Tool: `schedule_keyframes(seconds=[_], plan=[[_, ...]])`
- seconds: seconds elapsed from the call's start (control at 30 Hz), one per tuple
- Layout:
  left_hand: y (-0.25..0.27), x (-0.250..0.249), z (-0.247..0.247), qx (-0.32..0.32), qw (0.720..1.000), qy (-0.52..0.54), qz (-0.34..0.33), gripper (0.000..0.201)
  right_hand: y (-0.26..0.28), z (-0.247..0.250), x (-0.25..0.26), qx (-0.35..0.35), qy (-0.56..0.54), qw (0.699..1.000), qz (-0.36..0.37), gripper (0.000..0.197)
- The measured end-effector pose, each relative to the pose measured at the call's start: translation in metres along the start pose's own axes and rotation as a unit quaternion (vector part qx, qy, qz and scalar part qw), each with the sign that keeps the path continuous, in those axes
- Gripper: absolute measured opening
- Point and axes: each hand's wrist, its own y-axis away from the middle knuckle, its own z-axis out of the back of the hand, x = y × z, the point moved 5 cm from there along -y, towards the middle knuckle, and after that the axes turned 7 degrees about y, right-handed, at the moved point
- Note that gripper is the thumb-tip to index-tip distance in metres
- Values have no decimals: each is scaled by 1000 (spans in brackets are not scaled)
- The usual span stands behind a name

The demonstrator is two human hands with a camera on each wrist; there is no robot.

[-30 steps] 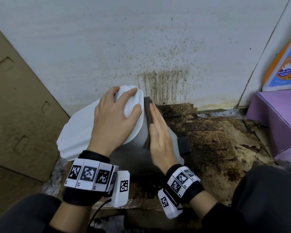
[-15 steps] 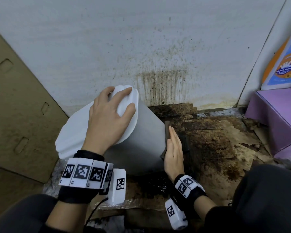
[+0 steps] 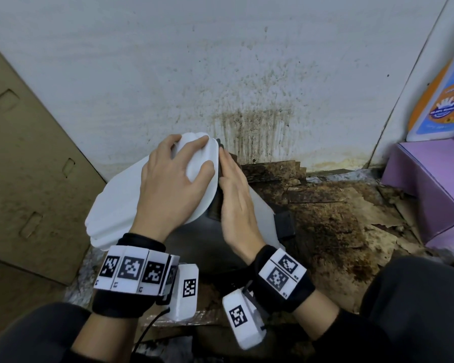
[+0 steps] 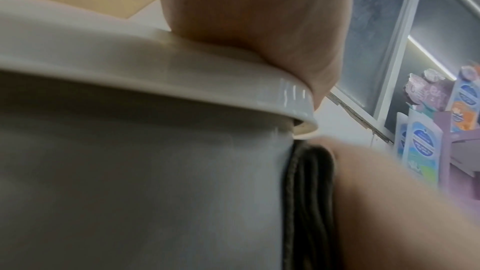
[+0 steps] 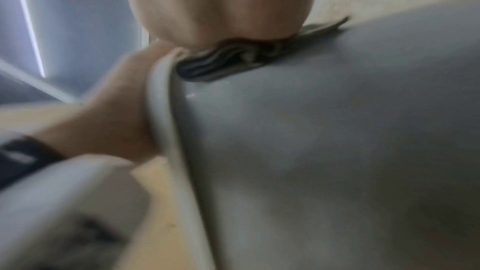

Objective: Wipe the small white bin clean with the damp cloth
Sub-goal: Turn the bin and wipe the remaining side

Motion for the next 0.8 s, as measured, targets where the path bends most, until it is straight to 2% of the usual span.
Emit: schedule_keyframes(seconds=[0.07,0.13,0.3,0.4,0.57,0.8], plan=[[1,1,2,0,1000,5,1,53,3,5,-14,-11,64,997,49,54],[1,1,2,-2,1000,3,-1,53,6,11,-39,-28,97,993,56,54],[1,4,4,-2,1000,7,-1,50,23,32,-103,-41,110,990,-78,62],[1,3,3,-5,1000,9,-5,47,28,41,-122,-37,99,983,-153,65],[1,-1,0,-5,1000,-5,0,54,14,41,-106,-54,70,978,-188,69],[1,-9,-7,-1,1000,-16,-6,55,-6,25,-48,-28,-26,987,-155,62]])
